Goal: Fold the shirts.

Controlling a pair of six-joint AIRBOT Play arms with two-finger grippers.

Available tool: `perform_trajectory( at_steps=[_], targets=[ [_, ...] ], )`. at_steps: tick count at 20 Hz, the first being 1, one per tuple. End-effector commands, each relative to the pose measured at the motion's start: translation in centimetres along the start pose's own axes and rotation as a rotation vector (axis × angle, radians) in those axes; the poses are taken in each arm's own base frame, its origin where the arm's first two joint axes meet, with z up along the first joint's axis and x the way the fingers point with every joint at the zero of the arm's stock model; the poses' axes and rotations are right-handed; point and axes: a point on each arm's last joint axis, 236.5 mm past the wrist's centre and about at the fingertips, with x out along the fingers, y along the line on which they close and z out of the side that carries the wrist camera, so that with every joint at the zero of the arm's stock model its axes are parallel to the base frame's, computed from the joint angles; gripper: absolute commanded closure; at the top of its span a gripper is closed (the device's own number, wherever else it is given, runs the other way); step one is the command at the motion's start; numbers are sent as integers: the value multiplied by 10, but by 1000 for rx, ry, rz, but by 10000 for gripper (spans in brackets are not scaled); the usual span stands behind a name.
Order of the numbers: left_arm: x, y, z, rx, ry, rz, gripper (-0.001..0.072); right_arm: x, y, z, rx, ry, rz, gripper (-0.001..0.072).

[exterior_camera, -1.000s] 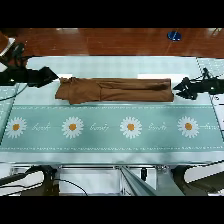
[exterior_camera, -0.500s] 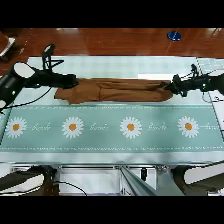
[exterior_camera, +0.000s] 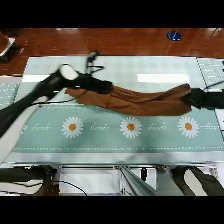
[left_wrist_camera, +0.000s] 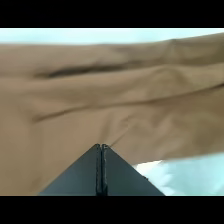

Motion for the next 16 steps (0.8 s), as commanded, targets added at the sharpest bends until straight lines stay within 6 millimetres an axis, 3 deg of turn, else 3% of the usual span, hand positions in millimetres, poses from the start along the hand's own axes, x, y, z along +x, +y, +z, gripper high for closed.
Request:
perform_trajectory(
  at_steps=[1,5,8,10,11,13,14,16],
  targets=[
    [67,-55,-28,18,142,-77,686,-34,19,-33,-23,-78,1,689],
    [123,-108,-79,37,308,-135,686,-48,36,-42,-37,-99,39,689],
    [143,-136,-137,46,445,-146,686,-50,54,-38,-53,-116,115,689],
    [146,-151,-157,78,480,-157,686,-50,54,-37,-52,-120,113,689],
    [142,-155,-158,97,493,-168,686,-50,54,-37,-52,-121,114,689],
    [131,-150,-135,99,479,-176,686,-51,55,-37,-46,-122,116,689],
    [122,-140,-115,81,460,-176,686,-54,59,-34,-52,-132,122,689],
    [90,-99,-66,22,401,-147,686,-65,69,-23,-71,-162,138,689]
  ],
)
